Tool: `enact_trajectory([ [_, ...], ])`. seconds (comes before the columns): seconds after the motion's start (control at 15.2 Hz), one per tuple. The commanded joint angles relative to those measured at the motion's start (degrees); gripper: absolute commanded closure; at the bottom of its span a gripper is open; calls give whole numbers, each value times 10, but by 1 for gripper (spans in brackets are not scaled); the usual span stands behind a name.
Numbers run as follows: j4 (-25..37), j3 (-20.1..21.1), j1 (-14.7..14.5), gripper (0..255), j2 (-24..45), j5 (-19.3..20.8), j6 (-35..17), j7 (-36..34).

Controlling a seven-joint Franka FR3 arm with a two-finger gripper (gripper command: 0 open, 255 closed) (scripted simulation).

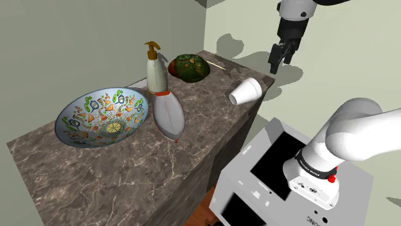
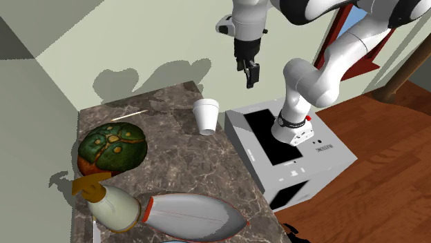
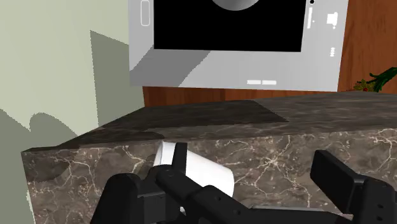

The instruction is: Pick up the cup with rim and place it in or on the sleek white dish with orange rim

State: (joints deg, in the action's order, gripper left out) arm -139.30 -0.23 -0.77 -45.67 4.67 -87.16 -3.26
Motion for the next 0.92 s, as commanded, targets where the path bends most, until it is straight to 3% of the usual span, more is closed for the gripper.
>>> enact_trajectory([
  [0.0, 0, 0, 0, 0, 0, 0, 0, 0],
  [0.26, -86, -134, -23, 0, -79, 18, -78, 193],
  [0.53, -126, -293, -53, 0, -96, 38, -145, 394],
  [0.73, -121, -424, -104, 0, -69, 42, -186, 550],
  [0.86, -103, -518, -160, 0, -41, 36, -206, 654],
])
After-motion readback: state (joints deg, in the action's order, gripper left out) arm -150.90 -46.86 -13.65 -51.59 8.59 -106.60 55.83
